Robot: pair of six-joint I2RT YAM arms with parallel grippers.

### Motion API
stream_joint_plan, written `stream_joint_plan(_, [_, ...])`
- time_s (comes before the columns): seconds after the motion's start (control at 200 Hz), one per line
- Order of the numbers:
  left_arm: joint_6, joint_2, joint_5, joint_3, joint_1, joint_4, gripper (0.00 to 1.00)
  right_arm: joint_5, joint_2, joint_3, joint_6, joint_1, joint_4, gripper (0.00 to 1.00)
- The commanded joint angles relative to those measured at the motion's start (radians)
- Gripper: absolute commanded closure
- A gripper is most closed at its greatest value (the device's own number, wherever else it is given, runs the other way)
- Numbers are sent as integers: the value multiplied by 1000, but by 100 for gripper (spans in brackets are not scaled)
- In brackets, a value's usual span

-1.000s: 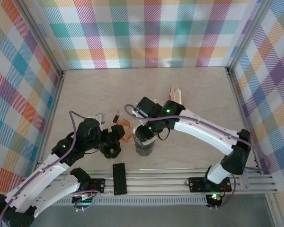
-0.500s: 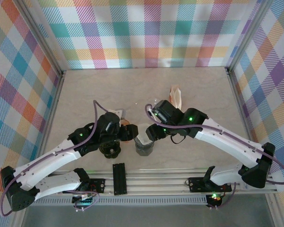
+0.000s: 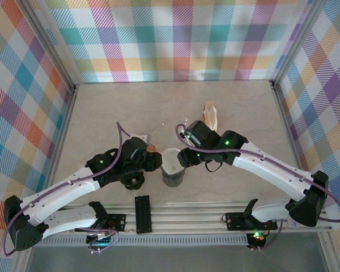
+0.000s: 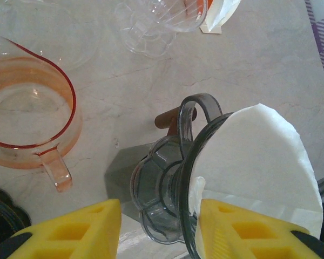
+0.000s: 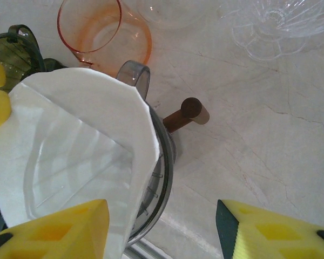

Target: Place the coffee filter in the dripper

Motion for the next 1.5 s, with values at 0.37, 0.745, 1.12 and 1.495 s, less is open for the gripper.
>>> stream_joint_plan(0.37, [-11, -22, -10, -41, -12, 10, 59, 1, 40, -60, 38, -24, 41, 49])
stream_joint_plan(0.745, [-19, -25, -4, -40, -12, 22, 56, -48, 29, -10, -3, -23, 85, 24])
stream_joint_plan(1.12, [-25, -11, 5, -37, -12, 33, 56, -76, 182, 15, -32, -24, 90, 23])
stream_joint_plan(1.495, [-29, -3, 12, -39, -12, 42, 56, -60, 266, 0, -43, -17, 103, 23])
